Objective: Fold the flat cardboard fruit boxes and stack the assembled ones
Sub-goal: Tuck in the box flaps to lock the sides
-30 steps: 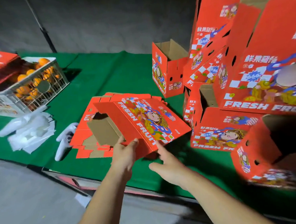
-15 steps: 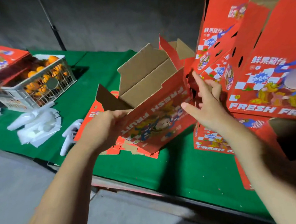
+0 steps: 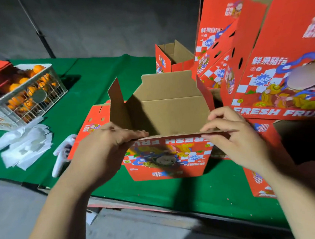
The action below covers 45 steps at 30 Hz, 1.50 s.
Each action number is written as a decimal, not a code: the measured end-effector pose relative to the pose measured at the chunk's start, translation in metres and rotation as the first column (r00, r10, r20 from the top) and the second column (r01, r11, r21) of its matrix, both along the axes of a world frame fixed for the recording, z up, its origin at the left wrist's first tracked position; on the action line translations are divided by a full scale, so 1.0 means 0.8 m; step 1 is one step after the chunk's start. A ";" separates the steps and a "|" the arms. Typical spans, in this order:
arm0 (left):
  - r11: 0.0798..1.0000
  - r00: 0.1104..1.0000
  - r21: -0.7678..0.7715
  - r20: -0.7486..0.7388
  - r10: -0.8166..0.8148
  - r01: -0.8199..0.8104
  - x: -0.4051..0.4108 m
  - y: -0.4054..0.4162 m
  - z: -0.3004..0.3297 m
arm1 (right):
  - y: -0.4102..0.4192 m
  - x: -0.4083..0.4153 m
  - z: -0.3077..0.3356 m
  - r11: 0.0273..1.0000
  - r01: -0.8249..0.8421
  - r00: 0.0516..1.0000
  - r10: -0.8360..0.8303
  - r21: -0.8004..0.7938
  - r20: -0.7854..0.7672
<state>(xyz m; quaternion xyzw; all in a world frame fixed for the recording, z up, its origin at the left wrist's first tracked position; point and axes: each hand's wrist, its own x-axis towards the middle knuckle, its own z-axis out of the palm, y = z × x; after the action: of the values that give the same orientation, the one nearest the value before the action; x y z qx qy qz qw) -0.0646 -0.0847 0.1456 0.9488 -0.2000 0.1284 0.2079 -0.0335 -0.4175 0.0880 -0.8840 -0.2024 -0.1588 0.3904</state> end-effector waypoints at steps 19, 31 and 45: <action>0.912 0.990 -0.386 -0.028 0.139 -0.139 0.005 -0.001 -0.053 | -0.024 -0.077 -0.042 0.997 0.033 0.999 -0.034 -0.063 -0.019; 0.900 0.997 -0.435 -0.075 -0.018 -0.017 0.015 -0.022 -0.118 | -0.054 -0.093 -0.064 0.976 0.219 0.975 -0.219 -0.013 0.027; 0.939 0.954 -0.339 -0.295 -0.044 -0.062 0.017 -0.032 -0.102 | -0.055 -0.094 -0.044 0.935 0.353 0.916 -0.334 -0.048 0.221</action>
<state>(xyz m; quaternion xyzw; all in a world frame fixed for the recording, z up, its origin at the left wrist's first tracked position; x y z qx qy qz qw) -0.0506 -0.1105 0.0641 0.9070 -0.1365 0.0177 0.3981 -0.1087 -0.4618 0.0528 -0.9003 -0.0906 -0.3078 0.2942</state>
